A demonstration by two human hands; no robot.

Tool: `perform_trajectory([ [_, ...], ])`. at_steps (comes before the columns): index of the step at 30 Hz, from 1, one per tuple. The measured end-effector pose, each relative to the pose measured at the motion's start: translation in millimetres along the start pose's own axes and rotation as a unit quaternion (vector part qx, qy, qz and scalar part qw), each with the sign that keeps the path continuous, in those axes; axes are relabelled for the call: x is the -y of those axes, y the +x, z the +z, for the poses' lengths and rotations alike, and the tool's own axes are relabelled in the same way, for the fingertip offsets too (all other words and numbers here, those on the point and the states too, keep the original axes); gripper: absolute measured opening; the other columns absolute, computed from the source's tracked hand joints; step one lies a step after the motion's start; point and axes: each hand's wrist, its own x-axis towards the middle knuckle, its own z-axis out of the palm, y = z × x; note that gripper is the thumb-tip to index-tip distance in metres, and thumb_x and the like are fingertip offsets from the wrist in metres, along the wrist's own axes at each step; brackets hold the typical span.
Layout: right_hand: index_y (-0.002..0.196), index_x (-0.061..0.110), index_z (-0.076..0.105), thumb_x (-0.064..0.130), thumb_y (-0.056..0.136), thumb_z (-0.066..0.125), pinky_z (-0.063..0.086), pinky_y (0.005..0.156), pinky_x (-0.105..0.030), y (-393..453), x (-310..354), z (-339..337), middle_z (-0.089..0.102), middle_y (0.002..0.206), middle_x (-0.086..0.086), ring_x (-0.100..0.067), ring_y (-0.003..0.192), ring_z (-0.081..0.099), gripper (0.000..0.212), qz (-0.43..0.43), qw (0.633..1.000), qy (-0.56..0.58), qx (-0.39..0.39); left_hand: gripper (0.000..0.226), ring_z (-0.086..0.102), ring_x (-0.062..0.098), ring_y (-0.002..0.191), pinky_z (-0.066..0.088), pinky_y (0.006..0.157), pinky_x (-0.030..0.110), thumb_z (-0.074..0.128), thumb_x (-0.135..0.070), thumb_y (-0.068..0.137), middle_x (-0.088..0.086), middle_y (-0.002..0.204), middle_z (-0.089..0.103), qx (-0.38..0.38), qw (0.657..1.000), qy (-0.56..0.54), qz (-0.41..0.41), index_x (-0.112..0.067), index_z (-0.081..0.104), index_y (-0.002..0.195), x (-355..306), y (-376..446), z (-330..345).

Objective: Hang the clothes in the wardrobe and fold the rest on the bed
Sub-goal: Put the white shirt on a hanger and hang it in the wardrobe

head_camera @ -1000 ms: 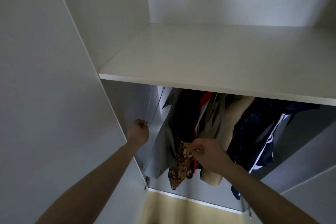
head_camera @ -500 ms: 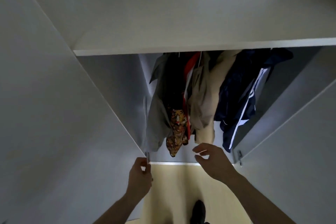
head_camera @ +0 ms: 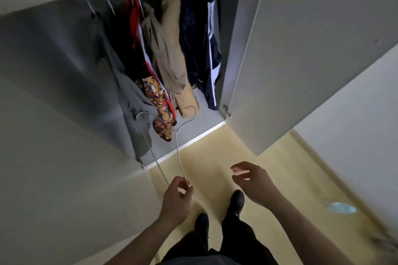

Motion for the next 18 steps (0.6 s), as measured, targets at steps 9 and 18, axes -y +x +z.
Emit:
perform_trajectory([
  [9, 0.099, 0.037, 0.073, 0.023, 0.089, 0.071, 0.058, 0.063, -0.030, -129.0, -103.7, -18.1, 0.073, 0.107, 0.018, -0.012, 0.078, 0.073, 0.017, 0.134, 0.972, 0.122, -0.147, 0.006, 0.055, 0.008, 0.062, 0.045, 0.066, 0.021, 0.061, -0.024, 0.101, -0.007, 0.096, 0.068, 0.209, 0.954, 0.150, 0.152, -0.022, 0.066, 0.099, -37.2, -54.1, 55.2],
  [18, 0.101, 0.042, 0.073, 0.033, 0.092, 0.072, 0.058, 0.066, -0.019, -310.9, -212.2, -44.1, 0.075, 0.097, 0.024, -0.001, 0.078, 0.072, 0.013, 0.182, 0.910, 0.221, -0.301, 0.011, 0.052, 0.007, 0.056, 0.045, 0.064, 0.023, 0.064, -0.022, 0.098, -0.018, 0.085, 0.071, 0.394, 0.807, 0.277, 0.342, -0.028, 0.071, 0.094, -85.7, -165.4, 198.3],
])
